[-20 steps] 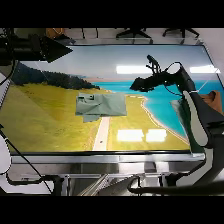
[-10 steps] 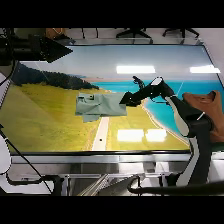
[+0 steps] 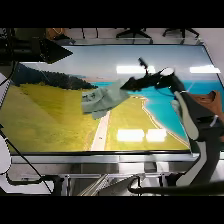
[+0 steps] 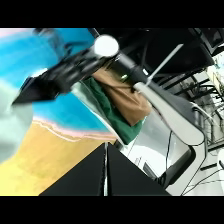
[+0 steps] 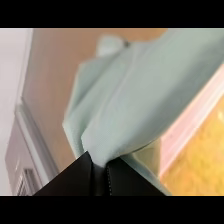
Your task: Fold the shirts.
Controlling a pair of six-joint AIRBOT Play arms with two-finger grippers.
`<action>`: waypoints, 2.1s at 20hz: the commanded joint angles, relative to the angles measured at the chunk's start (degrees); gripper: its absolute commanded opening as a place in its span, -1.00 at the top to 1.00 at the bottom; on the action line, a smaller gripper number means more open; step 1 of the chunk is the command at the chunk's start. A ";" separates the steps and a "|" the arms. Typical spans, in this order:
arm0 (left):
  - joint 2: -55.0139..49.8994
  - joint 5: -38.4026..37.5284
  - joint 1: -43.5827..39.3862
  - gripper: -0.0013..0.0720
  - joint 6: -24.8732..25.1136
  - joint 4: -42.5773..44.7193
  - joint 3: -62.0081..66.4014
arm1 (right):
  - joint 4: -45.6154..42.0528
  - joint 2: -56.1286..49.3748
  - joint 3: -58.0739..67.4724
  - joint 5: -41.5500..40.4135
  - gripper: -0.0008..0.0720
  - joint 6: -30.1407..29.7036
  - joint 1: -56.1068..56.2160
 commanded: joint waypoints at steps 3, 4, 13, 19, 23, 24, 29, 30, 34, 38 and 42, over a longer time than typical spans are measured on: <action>0.02 -0.20 0.04 0.92 -0.70 -0.02 -0.02 | 1.99 12.31 8.07 -10.62 0.92 5.53 -17.35; 0.02 -0.20 0.04 0.92 -0.72 -0.02 -0.02 | 1.97 13.14 8.81 -10.19 0.92 6.78 -21.33; 0.02 -0.61 0.04 0.92 -1.60 0.00 -0.02 | -29.46 21.09 8.98 13.84 0.92 38.03 -49.29; 0.02 -0.83 0.04 0.92 -1.55 0.02 -0.04 | -53.33 26.88 7.17 33.07 0.92 42.93 -53.77; -0.04 -1.53 -0.44 0.92 -1.53 0.11 -0.04 | -56.28 29.51 -2.47 33.09 0.92 42.84 -53.72; -0.04 -2.01 -0.55 0.92 -1.53 0.24 -0.04 | -57.18 30.23 -6.47 33.07 0.92 42.82 -53.72; -0.55 -4.26 -2.86 0.92 -1.51 0.52 -0.04 | -57.72 28.83 -18.82 33.11 -0.11 38.29 -53.72; -0.92 -4.52 -3.28 0.92 -1.51 0.52 -0.04 | -57.68 28.50 -18.58 33.11 -0.11 38.10 -53.72; -2.58 -4.68 -3.58 0.92 -1.57 0.46 -0.02 | -51.08 28.26 -15.32 29.46 -0.08 37.99 -53.70; -2.47 -4.09 -2.32 0.92 -1.53 0.46 -0.02 | -31.89 28.52 -13.86 20.90 0.76 33.46 -52.78; -0.96 -4.20 -2.03 0.92 -1.55 2.86 -0.09 | -30.29 29.68 -14.27 14.51 0.92 28.87 -39.41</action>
